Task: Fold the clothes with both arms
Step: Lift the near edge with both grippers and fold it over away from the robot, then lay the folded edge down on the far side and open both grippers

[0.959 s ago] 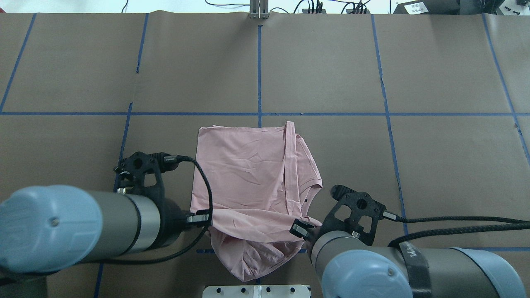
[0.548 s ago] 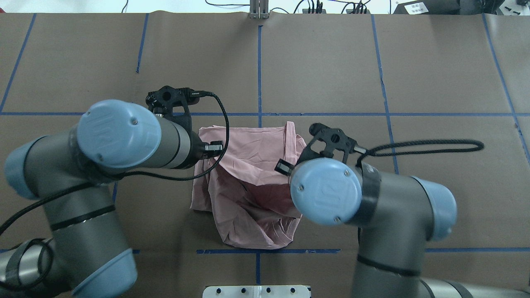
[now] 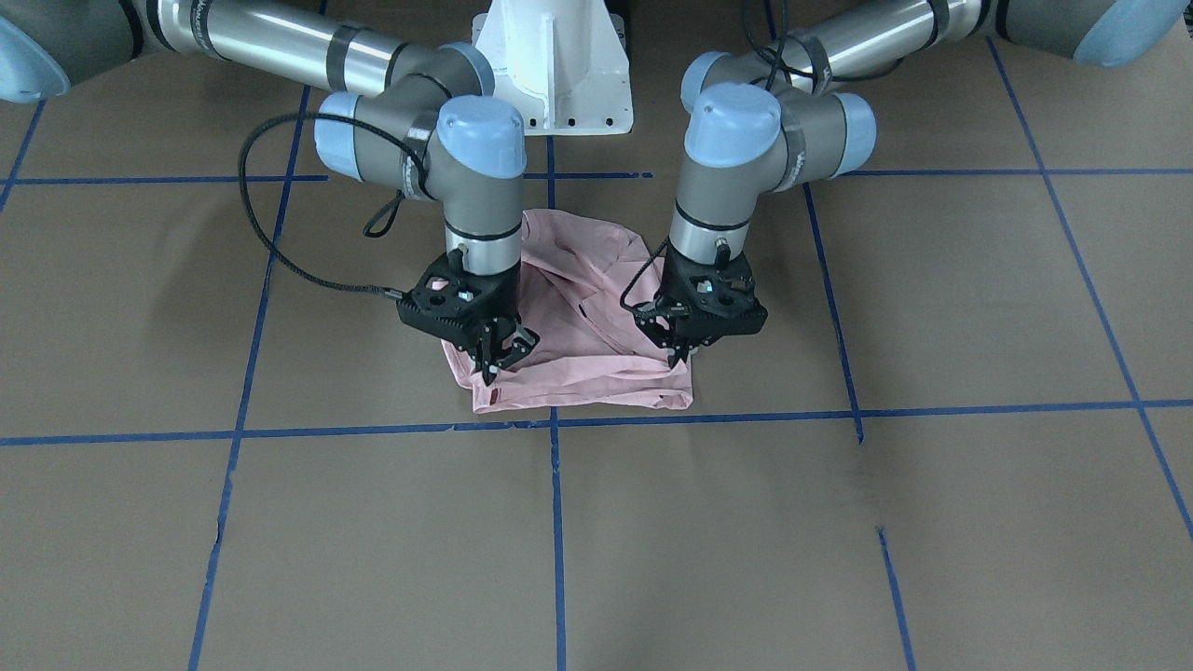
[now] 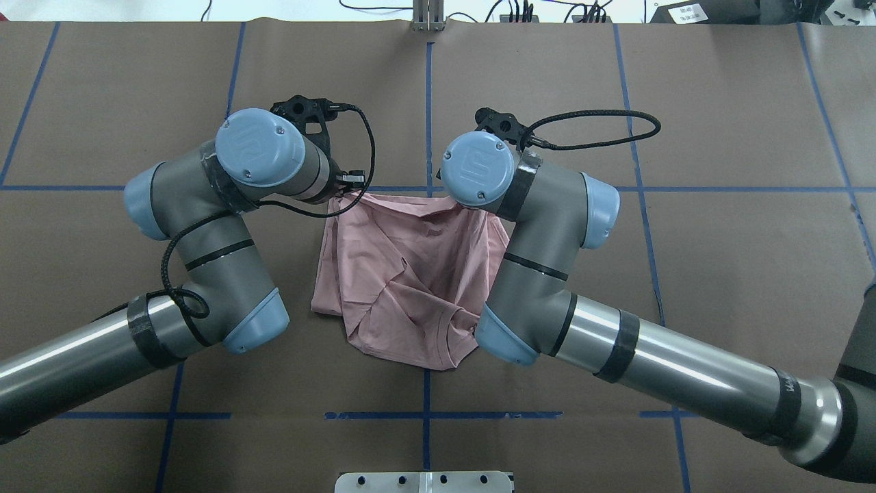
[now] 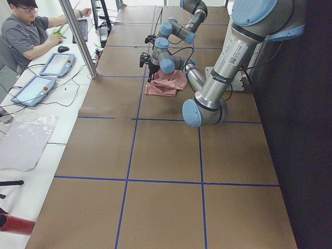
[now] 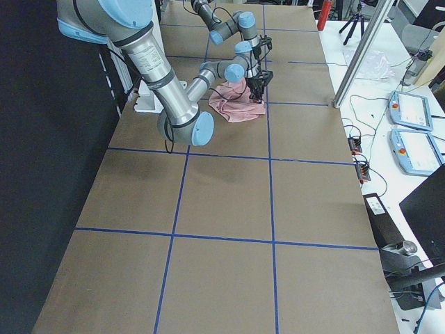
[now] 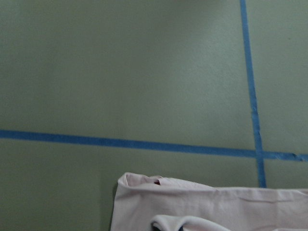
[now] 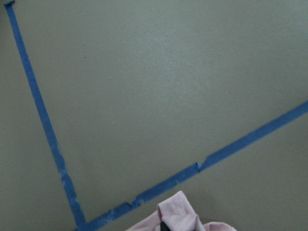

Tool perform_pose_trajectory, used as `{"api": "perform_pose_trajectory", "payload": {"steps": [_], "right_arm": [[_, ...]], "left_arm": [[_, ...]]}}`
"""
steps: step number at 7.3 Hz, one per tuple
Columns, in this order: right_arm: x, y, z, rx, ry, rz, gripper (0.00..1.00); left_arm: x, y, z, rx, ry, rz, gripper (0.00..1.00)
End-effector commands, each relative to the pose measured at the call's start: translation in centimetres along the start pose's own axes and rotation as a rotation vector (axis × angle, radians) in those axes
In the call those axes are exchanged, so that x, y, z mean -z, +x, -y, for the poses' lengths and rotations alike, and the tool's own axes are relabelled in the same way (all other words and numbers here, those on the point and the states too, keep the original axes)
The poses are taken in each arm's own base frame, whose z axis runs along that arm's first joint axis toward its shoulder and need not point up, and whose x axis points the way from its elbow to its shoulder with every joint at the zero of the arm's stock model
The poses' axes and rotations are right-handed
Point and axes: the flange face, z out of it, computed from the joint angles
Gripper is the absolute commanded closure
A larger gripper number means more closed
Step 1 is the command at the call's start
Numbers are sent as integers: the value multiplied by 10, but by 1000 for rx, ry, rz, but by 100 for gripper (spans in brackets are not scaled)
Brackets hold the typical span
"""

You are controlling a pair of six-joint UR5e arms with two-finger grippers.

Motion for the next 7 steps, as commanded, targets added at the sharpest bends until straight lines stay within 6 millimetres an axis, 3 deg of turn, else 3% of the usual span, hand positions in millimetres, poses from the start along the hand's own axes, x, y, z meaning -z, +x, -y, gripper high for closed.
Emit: {"api": "perform_pose_trajectory", "payload": {"steps": [1, 5, 6, 7], "right_arm": [[-20, -2, 12, 104, 10, 10, 0], [-9, -4, 31, 143, -31, 26, 0], [1, -6, 32, 154, -54, 44, 0], [9, -5, 38, 159, -67, 56, 0]], "left_arm": [[-22, -15, 10, -96, 16, -11, 0], [-9, -17, 21, -108, 34, -25, 0], [4, -13, 24, -108, 43, -43, 0], [17, -23, 24, -104, 16, -67, 0]]}}
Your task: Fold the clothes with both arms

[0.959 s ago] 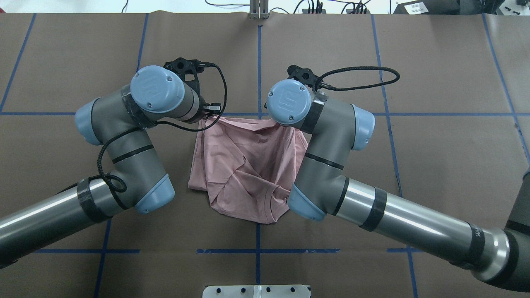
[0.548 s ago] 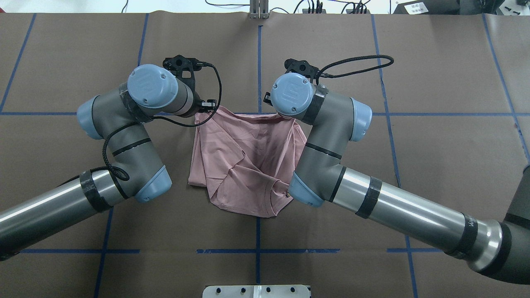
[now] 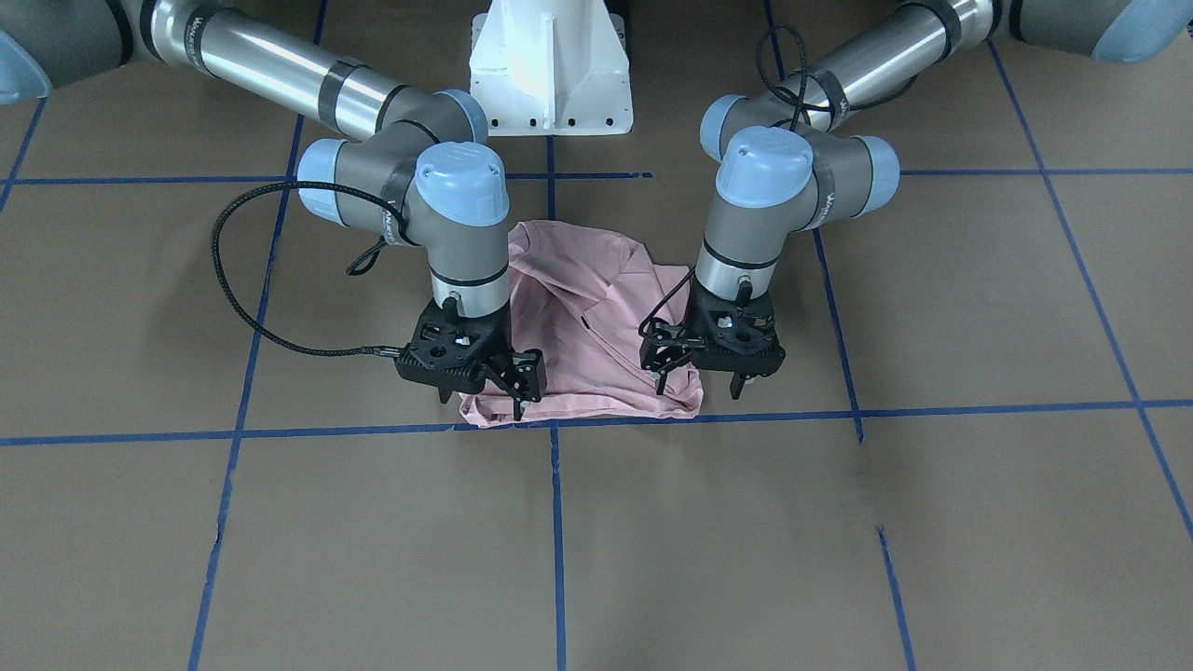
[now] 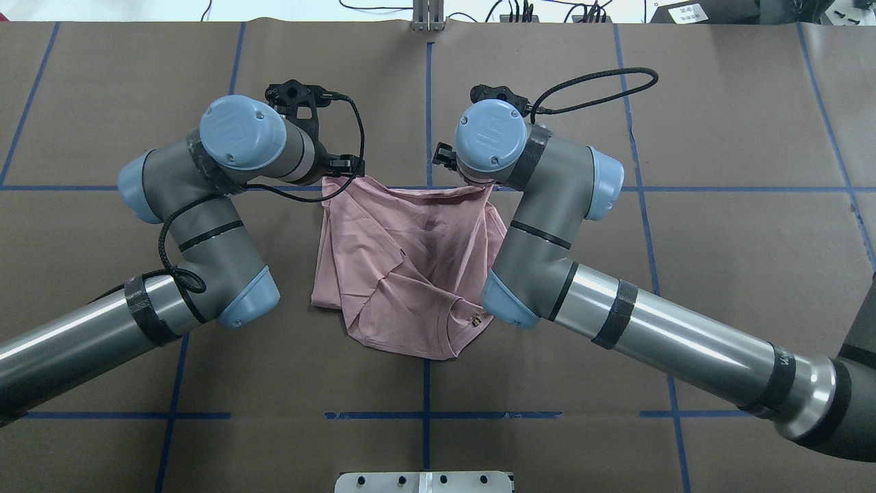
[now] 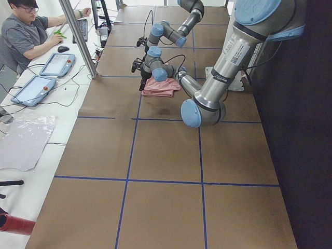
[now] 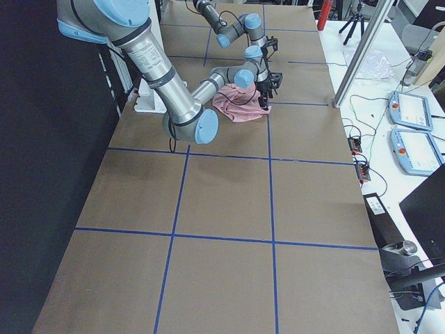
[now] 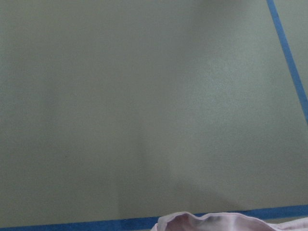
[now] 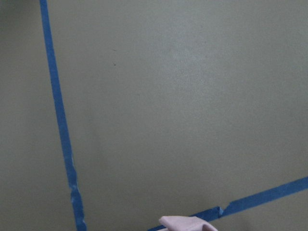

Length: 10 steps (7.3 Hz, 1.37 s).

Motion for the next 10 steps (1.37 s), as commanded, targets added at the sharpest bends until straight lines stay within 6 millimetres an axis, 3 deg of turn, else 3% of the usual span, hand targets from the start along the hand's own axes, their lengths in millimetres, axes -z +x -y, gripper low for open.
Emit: {"api": "perform_pose_trajectory", "payload": {"steps": [1, 2, 3, 4, 6, 8, 9, 10], "right_arm": [[17, 10, 13, 39, -39, 23, 0], [24, 37, 21, 106, -51, 1, 0], [50, 83, 39, 181, -57, -19, 0], [83, 147, 55, 266, -95, -27, 0], [117, 291, 97, 384, -170, -36, 0], [134, 433, 146, 459, -231, -74, 0], [138, 501, 150, 459, -256, -113, 0], [137, 553, 155, 377, -268, -162, 0]], "left_arm": [[35, -29, -6, -21, -14, -42, 0], [55, -53, 1, -88, 11, -33, 0], [69, -89, 1, -137, 20, -2, 0], [90, -141, 2, -205, 1, 8, 0], [150, -290, 20, -407, -20, 77, 0], [207, -425, 35, -543, -28, 167, 0], [226, -478, 12, -476, -53, 156, 0], [220, -510, -12, -422, -96, 180, 0]]}}
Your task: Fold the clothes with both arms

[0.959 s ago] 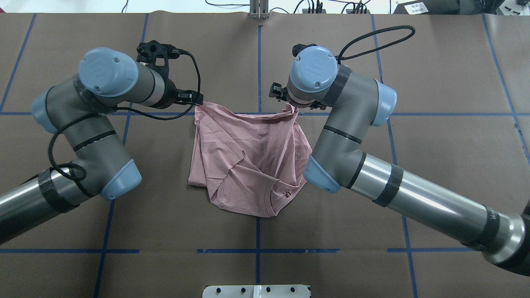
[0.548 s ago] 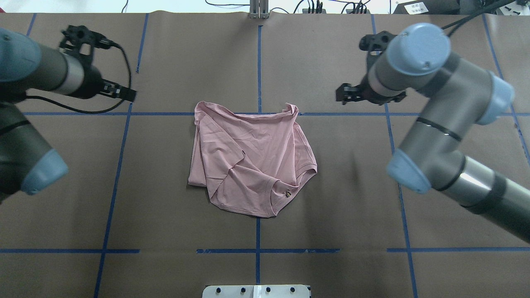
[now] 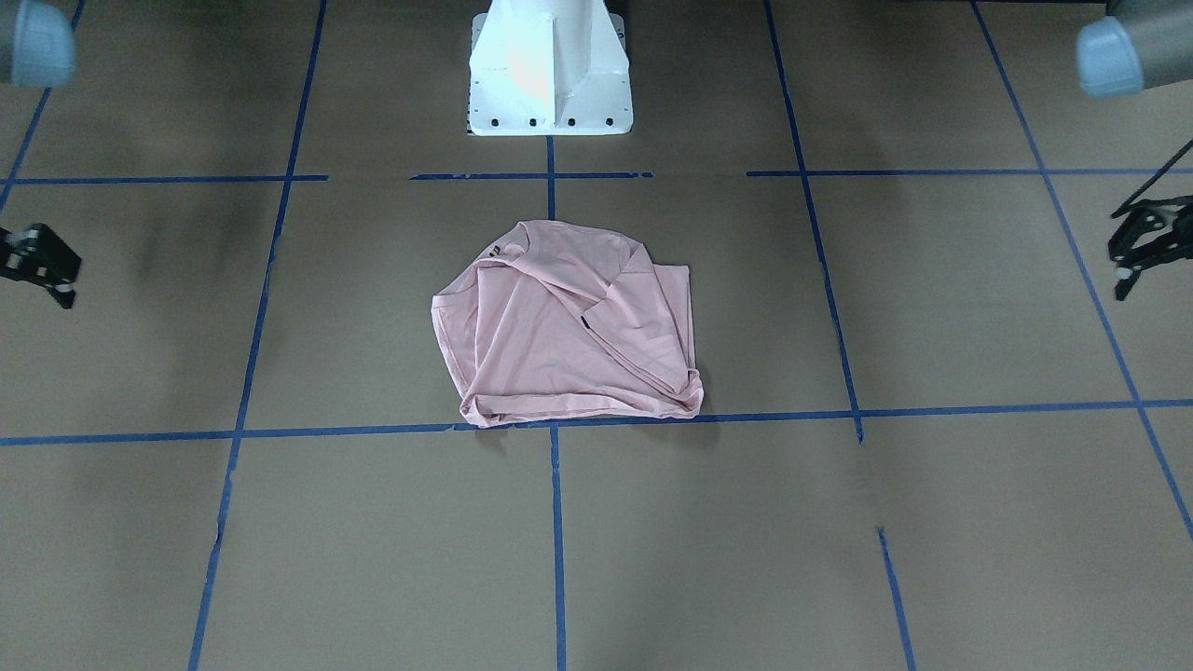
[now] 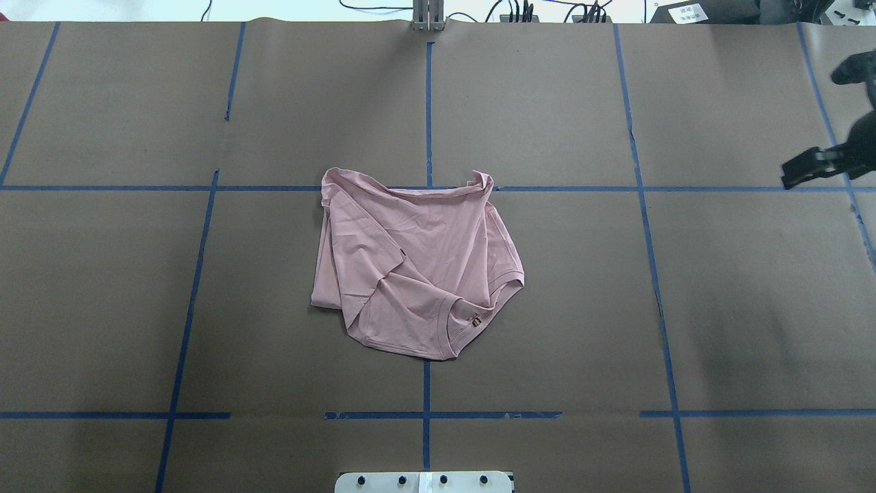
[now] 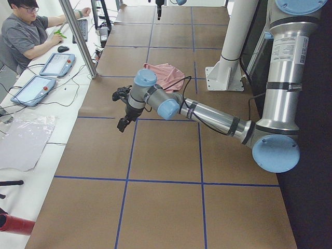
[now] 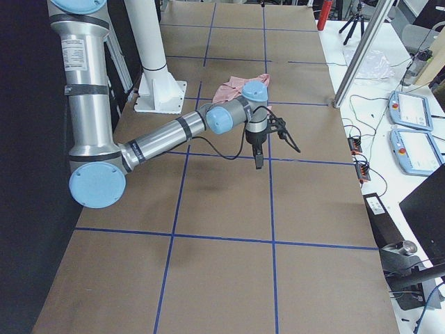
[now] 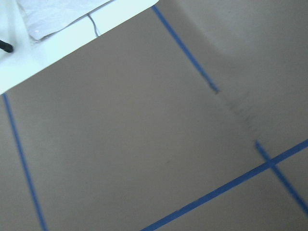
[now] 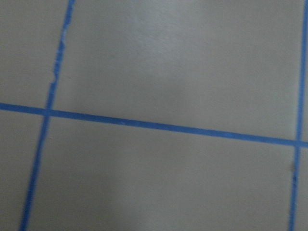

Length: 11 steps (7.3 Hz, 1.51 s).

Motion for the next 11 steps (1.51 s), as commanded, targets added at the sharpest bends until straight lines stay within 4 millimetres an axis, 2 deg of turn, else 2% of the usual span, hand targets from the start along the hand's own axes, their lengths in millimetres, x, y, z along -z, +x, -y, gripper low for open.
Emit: {"api": "perform_pose_trajectory", "payload": {"steps": [1, 2, 3, 4, 5, 6, 7, 11], "right_arm": [[-8, 95, -31, -118, -50, -18, 0], [-2, 127, -36, -178, -63, 57, 0], [-9, 163, -56, -111, -84, 91, 0], [-10, 194, -78, -53, -92, 76, 0], [-15, 214, -107, -96, -114, 74, 0], [-26, 225, -134, -123, -144, 71, 0], [-33, 232, -152, -152, -168, 67, 0], [-37, 236, -155, -172, -179, 67, 0]], "left_arm": [[-10, -65, -71, 110, -79, 30, 0], [13, -125, -98, 231, -60, 81, 0], [7, -136, -117, 238, -92, 41, 0], [-8, -141, -139, 330, -204, -51, 0], [-11, -141, -152, 417, -304, -80, 0], [-6, -140, -157, 398, -323, -89, 0], [-6, -139, -170, 381, -329, -98, 0], [-3, -138, -165, 377, -311, -97, 0]]}}
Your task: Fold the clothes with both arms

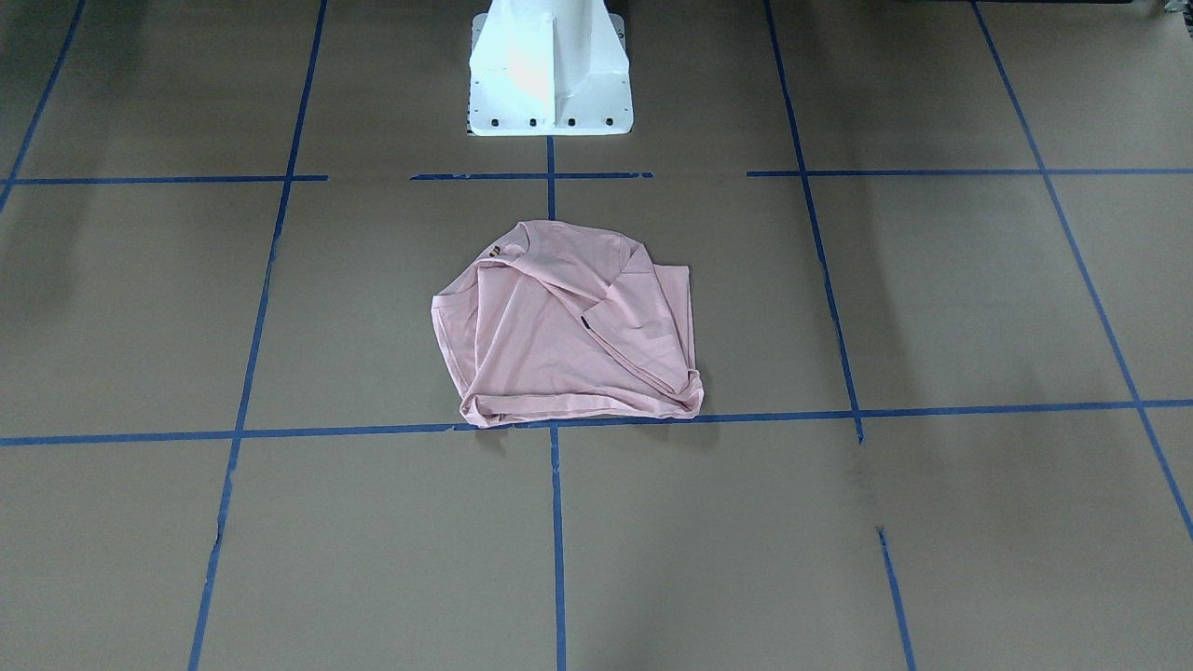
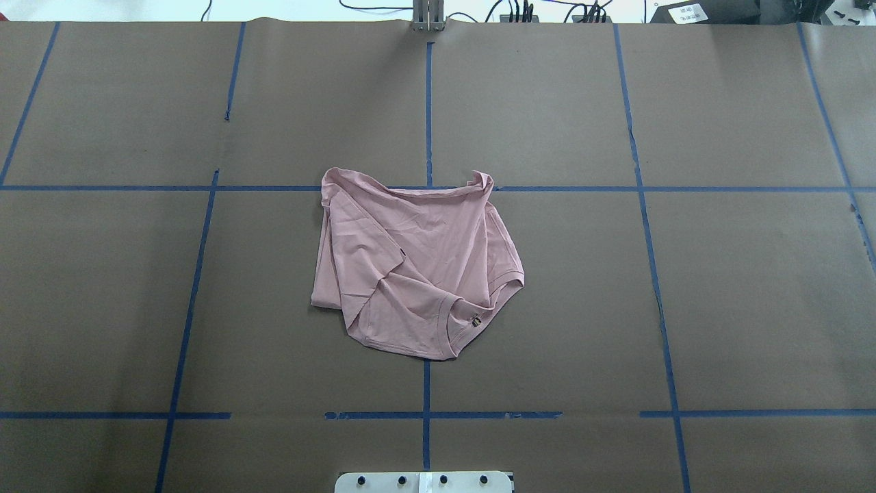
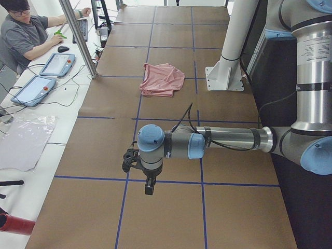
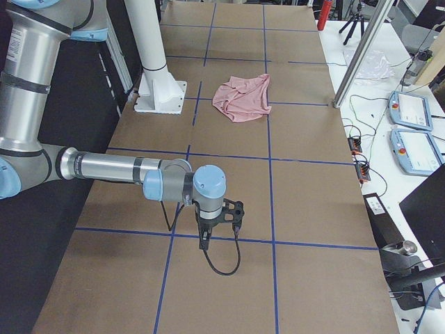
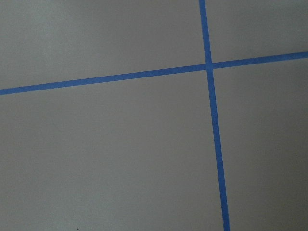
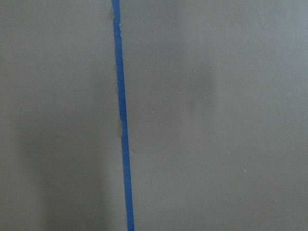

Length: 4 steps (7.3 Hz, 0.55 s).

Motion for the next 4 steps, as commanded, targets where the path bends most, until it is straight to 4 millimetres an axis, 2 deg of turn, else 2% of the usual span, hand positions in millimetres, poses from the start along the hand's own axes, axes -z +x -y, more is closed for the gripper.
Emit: {"api": "perform_pose_trajectory", "payload": {"steps": [1, 2, 4], "right_arm": [[2, -2, 0, 4, 5, 5, 0], [6, -6, 7, 13, 13, 12, 0], [2, 2, 1, 18, 7, -30, 0]], "left_arm": [[5, 5, 2, -17, 17, -9, 0], [-4, -2, 0, 1, 0, -15, 0], [-1, 1, 1, -7, 6, -22, 0]]}}
